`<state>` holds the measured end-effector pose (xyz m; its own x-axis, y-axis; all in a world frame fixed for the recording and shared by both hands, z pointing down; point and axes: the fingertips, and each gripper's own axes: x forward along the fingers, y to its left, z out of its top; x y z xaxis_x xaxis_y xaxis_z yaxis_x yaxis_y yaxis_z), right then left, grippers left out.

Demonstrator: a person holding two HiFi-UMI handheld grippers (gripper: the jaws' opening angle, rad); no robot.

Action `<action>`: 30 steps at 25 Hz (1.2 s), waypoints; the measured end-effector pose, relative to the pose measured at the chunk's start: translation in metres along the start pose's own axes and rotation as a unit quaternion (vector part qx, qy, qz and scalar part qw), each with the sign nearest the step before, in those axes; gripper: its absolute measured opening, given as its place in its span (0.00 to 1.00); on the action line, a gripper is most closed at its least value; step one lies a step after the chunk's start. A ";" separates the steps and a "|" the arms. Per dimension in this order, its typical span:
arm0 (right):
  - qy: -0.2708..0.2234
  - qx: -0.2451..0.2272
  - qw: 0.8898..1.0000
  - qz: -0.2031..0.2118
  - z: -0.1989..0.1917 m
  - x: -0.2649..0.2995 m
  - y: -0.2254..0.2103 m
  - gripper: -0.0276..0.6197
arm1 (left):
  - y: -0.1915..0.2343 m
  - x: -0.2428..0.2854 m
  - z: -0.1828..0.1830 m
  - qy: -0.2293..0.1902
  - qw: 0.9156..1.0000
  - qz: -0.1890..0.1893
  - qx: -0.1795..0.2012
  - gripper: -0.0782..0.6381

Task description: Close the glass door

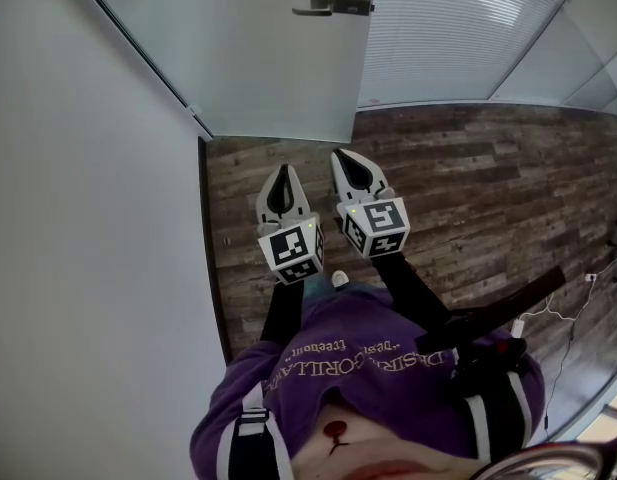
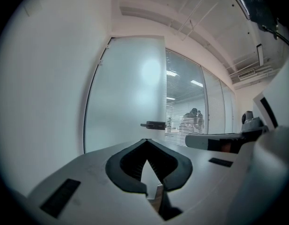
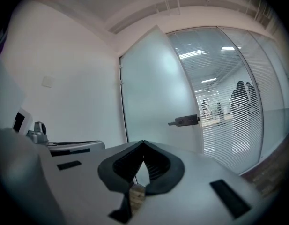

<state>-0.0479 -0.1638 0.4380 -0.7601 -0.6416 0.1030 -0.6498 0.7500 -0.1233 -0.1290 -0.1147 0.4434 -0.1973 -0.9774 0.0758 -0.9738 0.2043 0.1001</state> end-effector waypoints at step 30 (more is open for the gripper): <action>-0.006 0.001 0.993 -0.118 0.022 0.173 -0.068 0.03 | 0.061 0.205 0.012 0.014 0.992 -0.122 0.015 0.10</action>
<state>-0.1353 -0.3296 0.4425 -0.5869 -0.8011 0.1174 -0.8095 0.5785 -0.0998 -0.2301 -0.3032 0.4528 0.0474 -0.9956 0.0814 -0.9952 -0.0400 0.0894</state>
